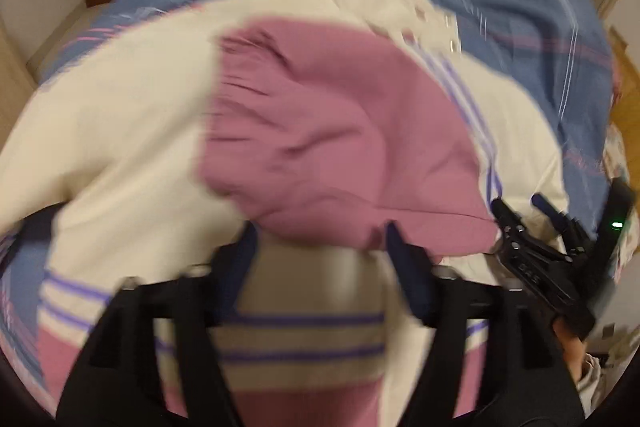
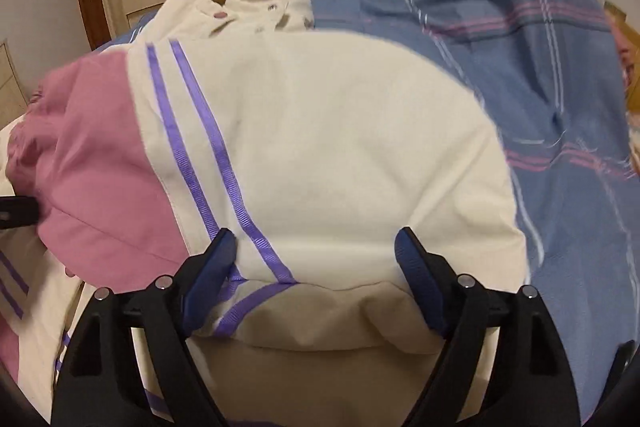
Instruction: Fold large clothes
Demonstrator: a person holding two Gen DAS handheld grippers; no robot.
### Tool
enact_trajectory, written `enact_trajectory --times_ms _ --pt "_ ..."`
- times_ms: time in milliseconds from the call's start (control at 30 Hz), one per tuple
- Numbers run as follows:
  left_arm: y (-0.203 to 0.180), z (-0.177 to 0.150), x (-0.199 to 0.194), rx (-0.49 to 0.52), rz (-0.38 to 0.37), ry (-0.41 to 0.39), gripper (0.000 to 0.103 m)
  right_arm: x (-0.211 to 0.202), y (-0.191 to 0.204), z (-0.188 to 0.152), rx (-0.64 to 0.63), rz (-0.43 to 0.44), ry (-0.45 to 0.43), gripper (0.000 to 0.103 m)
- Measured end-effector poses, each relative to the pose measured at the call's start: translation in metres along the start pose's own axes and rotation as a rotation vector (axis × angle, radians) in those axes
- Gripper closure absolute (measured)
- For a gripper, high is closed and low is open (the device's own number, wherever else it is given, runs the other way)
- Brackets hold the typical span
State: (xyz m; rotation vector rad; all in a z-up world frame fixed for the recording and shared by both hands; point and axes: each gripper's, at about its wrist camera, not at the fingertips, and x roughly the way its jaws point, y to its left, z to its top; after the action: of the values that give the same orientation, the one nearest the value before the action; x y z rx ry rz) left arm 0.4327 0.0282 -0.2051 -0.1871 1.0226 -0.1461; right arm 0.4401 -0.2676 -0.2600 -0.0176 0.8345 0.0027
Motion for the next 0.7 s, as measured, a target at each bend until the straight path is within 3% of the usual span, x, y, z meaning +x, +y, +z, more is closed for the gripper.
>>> enact_trajectory --times_ms 33,100,233,300,367,433,500,533,567,600,633,667,700 --pt "0.019 -0.004 -0.020 -0.041 0.011 -0.052 0.007 0.003 -0.002 0.000 0.014 0.017 0.002 0.015" --pt "0.077 -0.016 -0.060 -0.194 -0.007 -0.130 0.003 0.004 -0.011 -0.001 0.043 0.059 -0.002 0.013" --pt "0.245 -0.068 -0.099 -0.787 -0.320 -0.211 0.002 -0.002 0.002 -0.001 0.025 0.036 -0.009 0.012" --pt "0.301 -0.096 -0.096 -1.000 -0.342 -0.208 0.002 -0.002 0.006 0.000 0.015 0.022 -0.011 0.012" --pt "0.334 -0.113 -0.087 -1.102 -0.340 -0.213 0.002 -0.001 0.007 0.004 0.017 0.023 -0.012 0.012" --pt "0.353 -0.118 -0.081 -1.146 -0.417 -0.253 0.002 -0.001 0.006 0.003 0.020 0.027 -0.013 0.012" --pt "0.363 -0.115 -0.076 -1.180 -0.419 -0.298 0.003 -0.002 0.005 0.002 0.019 0.025 -0.014 0.012" --pt "0.367 -0.110 -0.068 -1.203 -0.391 -0.293 0.010 -0.002 0.006 0.002 0.020 0.024 -0.015 0.012" --pt "0.370 -0.107 -0.061 -1.229 -0.368 -0.271 0.032 -0.002 0.005 0.002 0.021 0.025 -0.016 0.012" --pt "0.372 -0.103 -0.055 -1.249 -0.348 -0.237 0.047 -0.002 0.005 0.002 0.022 0.026 -0.017 0.012" --pt "0.373 -0.099 -0.049 -1.266 -0.340 -0.211 0.085 -0.002 0.004 0.001 0.023 0.027 -0.019 0.012" --pt "0.372 -0.096 -0.049 -1.276 -0.364 -0.224 0.094 -0.002 0.004 0.001 0.024 0.028 -0.020 0.012" --pt "0.363 -0.089 -0.062 -1.260 -0.346 -0.290 0.094 -0.002 0.004 0.001 0.024 0.029 -0.021 0.012"
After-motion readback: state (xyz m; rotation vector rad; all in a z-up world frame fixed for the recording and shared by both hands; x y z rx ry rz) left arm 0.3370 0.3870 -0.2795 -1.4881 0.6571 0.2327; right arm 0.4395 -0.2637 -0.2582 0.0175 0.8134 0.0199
